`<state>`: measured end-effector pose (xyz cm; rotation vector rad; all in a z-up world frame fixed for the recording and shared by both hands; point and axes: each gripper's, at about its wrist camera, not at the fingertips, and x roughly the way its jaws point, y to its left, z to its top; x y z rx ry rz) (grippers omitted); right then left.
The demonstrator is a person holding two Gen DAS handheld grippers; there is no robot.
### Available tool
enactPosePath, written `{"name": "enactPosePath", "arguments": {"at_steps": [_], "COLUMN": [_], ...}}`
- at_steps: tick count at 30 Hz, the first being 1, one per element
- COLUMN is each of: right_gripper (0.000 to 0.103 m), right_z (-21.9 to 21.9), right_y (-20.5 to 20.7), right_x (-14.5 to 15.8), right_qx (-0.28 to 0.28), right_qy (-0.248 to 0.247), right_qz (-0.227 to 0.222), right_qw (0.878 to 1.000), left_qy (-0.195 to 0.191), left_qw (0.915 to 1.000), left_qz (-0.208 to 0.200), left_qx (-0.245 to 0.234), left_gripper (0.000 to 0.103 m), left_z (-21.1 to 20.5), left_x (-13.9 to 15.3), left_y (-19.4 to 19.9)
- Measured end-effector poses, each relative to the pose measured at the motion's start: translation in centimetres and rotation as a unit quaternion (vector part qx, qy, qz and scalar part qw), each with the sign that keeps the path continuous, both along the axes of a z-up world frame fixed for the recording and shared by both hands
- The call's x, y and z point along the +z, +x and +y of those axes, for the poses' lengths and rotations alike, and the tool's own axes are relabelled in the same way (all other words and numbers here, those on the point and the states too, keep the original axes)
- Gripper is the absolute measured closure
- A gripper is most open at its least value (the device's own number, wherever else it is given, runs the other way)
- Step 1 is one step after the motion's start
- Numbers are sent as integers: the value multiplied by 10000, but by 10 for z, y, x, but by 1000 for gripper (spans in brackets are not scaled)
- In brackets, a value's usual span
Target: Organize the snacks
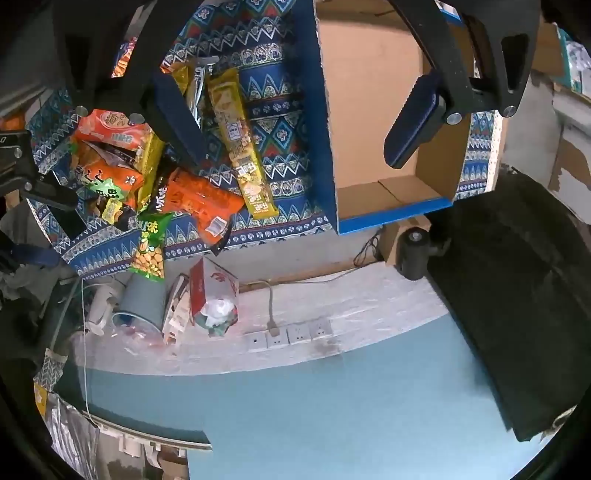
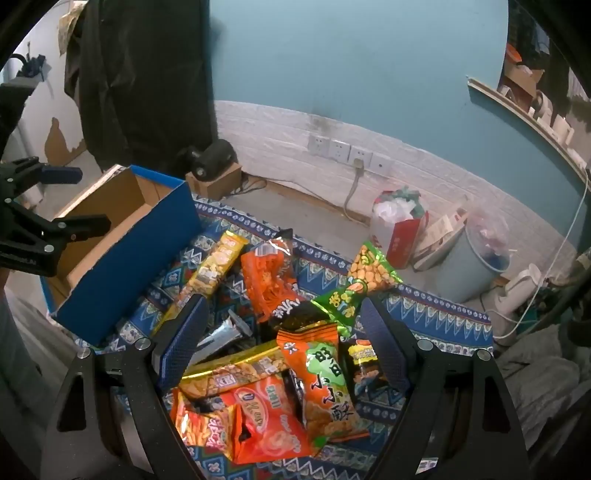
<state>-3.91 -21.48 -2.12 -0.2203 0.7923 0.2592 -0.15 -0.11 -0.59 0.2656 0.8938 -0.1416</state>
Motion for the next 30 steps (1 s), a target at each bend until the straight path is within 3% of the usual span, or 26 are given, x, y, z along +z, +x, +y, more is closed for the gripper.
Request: {"name": "enactPosePath", "arguments": {"at_steps": [30], "right_gripper": [20], "right_z": [-5], "right_y": [2], "right_x": [-7], "right_qx": [-35], "right_qy": [4], "right_qz": [152], "right_qw": [9999], "left_qy": [-68], "left_qw": [9999], "left_qz": [103], "left_qx": [-55], "left_gripper": [5], "left_z": [-1], "left_x": [-4], "left_y": [-1]}}
